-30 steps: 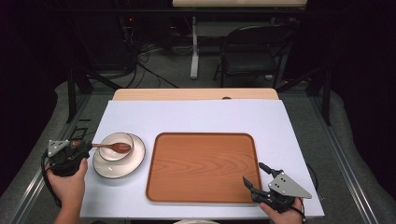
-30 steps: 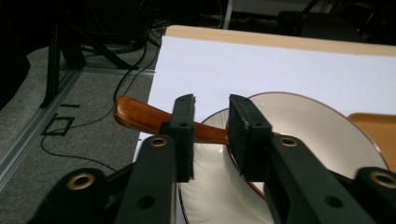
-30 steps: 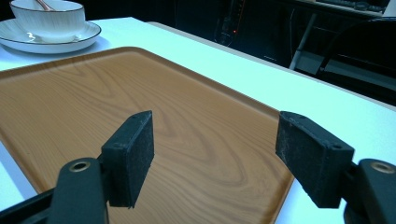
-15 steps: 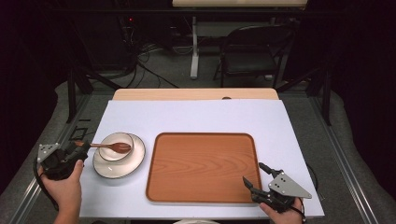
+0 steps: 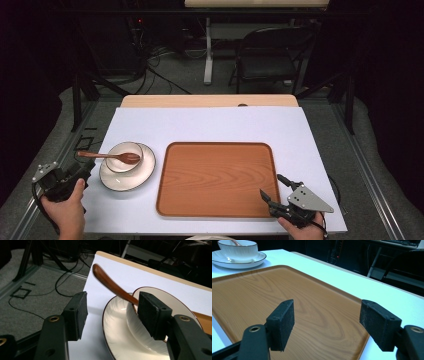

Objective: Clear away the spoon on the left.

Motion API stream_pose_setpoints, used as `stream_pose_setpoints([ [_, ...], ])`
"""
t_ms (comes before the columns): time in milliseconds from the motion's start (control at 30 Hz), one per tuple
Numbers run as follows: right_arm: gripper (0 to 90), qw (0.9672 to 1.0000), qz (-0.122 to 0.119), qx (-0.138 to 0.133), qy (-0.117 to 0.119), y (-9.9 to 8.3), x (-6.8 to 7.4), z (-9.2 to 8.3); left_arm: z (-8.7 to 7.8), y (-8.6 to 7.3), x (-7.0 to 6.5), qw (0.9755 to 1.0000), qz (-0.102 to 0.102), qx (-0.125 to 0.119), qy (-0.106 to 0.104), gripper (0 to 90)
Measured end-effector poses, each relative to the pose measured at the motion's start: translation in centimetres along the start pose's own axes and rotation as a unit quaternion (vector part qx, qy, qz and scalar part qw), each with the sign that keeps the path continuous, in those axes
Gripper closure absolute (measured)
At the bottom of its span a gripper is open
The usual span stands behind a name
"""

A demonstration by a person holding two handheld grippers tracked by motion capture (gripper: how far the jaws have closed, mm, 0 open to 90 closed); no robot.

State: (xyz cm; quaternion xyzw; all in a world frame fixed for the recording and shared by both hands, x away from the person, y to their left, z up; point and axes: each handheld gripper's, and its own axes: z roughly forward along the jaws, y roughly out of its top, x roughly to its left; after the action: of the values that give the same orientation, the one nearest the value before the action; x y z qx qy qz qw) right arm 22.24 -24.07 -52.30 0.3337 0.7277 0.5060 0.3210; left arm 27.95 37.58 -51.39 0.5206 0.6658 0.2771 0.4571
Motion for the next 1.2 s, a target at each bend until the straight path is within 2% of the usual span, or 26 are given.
stream_pose_setpoints([
  [133, 27.7, 1.0, 0.001, 0.0, 0.0, 0.0, 0.0, 0.0, 0.4, -0.3, 0.5, 0.9999, -0.012, 0.003, 0.001, 39.5],
  [267, 27.6, 1.0, 0.0, 0.0, 0.0, 0.0, 0.0, 0.0, 0.9, -0.4, 0.8, 0.9995, -0.028, 0.007, -0.007, 39.2],
  [400, 27.6, 1.0, 0.0, 0.0, 0.0, 0.0, 0.0, 0.0, 1.6, -0.3, 1.0, 0.9984, -0.052, 0.014, -0.016, 38.9],
  [567, 27.6, 1.0, 0.0, 0.0, -0.001, 0.0, 0.0, 0.0, 2.7, -0.1, 1.0, 0.9972, -0.07, 0.016, -0.021, 38.9],
  [900, 27.7, 1.0, 0.0, 0.001, 0.0, 0.0, 0.0, 0.0, 4.0, 0.3, 0.7, 0.9965, -0.078, 0.015, -0.028, 43.4],
  [1033, 27.7, 1.0, -0.001, 0.0, 0.0, 0.0, 0.0, 0.0, 4.3, 0.3, 0.4, 0.9954, -0.086, 0.012, -0.041, 43.7],
  [1200, 27.8, 1.0, 0.001, 0.001, 0.001, 0.0, 0.0, -0.1, 4.7, 0.6, 0.0, 0.9962, -0.079, 0.008, -0.037, 47.1],
])
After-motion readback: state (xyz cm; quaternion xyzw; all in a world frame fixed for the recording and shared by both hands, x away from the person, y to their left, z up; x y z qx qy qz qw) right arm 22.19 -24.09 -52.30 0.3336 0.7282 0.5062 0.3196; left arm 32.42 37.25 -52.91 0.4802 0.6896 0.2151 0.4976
